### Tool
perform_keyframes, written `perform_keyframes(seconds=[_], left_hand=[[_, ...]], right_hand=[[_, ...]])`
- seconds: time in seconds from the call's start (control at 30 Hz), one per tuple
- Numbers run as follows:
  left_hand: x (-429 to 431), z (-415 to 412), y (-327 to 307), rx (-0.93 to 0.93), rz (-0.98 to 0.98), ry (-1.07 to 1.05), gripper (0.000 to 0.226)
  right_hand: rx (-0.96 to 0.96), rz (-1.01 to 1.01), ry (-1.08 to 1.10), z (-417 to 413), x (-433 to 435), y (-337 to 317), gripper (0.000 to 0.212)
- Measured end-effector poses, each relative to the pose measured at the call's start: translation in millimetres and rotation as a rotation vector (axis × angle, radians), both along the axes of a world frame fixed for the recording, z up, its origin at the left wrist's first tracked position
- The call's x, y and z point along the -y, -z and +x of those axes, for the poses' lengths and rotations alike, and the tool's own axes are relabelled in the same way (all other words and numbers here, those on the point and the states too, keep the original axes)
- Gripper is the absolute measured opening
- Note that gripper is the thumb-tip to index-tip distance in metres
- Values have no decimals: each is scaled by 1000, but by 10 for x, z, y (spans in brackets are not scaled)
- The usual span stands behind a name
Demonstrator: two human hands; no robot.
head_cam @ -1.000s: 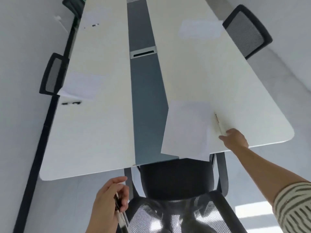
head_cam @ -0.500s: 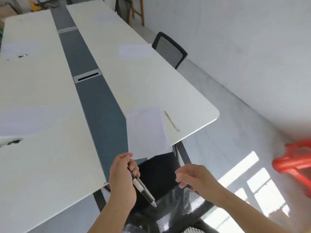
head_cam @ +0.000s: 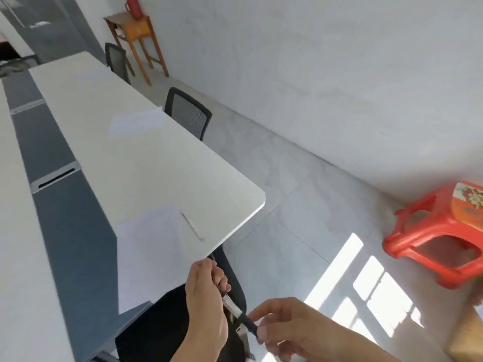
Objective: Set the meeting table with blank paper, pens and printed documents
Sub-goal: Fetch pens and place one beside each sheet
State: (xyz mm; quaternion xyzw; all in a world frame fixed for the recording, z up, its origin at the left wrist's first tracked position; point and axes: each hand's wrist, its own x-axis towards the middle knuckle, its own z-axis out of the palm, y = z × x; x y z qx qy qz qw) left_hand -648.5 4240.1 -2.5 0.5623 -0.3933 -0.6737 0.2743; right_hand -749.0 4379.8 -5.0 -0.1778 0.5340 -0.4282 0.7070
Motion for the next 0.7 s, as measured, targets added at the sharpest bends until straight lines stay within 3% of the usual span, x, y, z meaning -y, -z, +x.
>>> perform_keyframes(seconds=[0.13,0.37,0.6,0.7], left_hand=[[-419,-837,39,1,-157,124,29],[-679,-1773,116,36,-149,358,34],[-179,-2540,208,85,-92,414,28],[246,-2921,276,42,-43,349,14]], right_hand=[[-103,5,100,-927,-369,57,18],[-353,-14,192,-2133,-649,28,29],[-487,-92,76,-2840,-259,205,22],[-479,-48,194,-3403,-28,271,24]])
